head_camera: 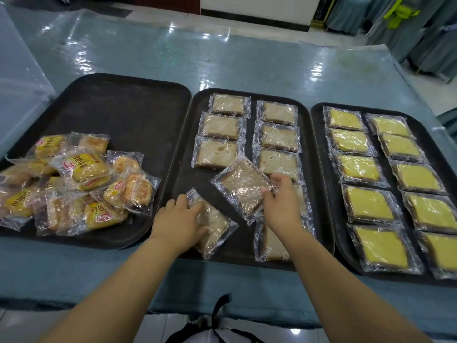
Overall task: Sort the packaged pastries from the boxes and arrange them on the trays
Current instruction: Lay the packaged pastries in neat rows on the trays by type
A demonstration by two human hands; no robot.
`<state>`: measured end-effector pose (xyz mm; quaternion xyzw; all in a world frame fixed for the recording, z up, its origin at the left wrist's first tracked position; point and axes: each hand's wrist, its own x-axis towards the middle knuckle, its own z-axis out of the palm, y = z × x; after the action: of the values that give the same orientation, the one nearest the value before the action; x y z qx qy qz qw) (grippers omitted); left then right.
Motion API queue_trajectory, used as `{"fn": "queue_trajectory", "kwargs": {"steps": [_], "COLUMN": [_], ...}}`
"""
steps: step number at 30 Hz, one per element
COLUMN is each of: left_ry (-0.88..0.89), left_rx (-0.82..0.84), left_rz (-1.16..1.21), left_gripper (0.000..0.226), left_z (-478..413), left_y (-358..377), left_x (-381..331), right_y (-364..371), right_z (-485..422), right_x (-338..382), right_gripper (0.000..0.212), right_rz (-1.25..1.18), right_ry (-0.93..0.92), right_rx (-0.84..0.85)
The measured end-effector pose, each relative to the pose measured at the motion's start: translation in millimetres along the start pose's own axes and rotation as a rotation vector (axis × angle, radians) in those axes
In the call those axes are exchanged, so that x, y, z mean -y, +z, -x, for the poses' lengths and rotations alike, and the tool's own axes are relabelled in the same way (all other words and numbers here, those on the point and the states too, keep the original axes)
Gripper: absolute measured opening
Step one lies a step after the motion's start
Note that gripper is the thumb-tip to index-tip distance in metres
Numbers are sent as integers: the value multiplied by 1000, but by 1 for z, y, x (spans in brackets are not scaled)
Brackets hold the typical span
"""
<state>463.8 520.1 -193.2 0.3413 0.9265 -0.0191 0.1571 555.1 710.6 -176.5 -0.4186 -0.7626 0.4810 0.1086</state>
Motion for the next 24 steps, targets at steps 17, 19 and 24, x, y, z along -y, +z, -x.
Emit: {"fn": "queue_trajectory", "kwargs": {"steps": [17, 19, 24], "left_ry": [-36, -32, 44], "left_rx": [-85, -99, -98], "left_rz": [294, 304, 295], "left_gripper": [56, 54, 50], "left_z": [-5, -9, -23], "left_y": [1, 1, 3], "left_x": [29, 32, 36], "right_y": [41, 49, 58], "right_z": [-37, -44, -48], "right_x": [34, 34, 34], "right_gripper": [38, 42, 45], "right_rz": [57, 122, 370], "right_ry": [-37, 10, -7], "right_rx": [213, 241, 271]}}
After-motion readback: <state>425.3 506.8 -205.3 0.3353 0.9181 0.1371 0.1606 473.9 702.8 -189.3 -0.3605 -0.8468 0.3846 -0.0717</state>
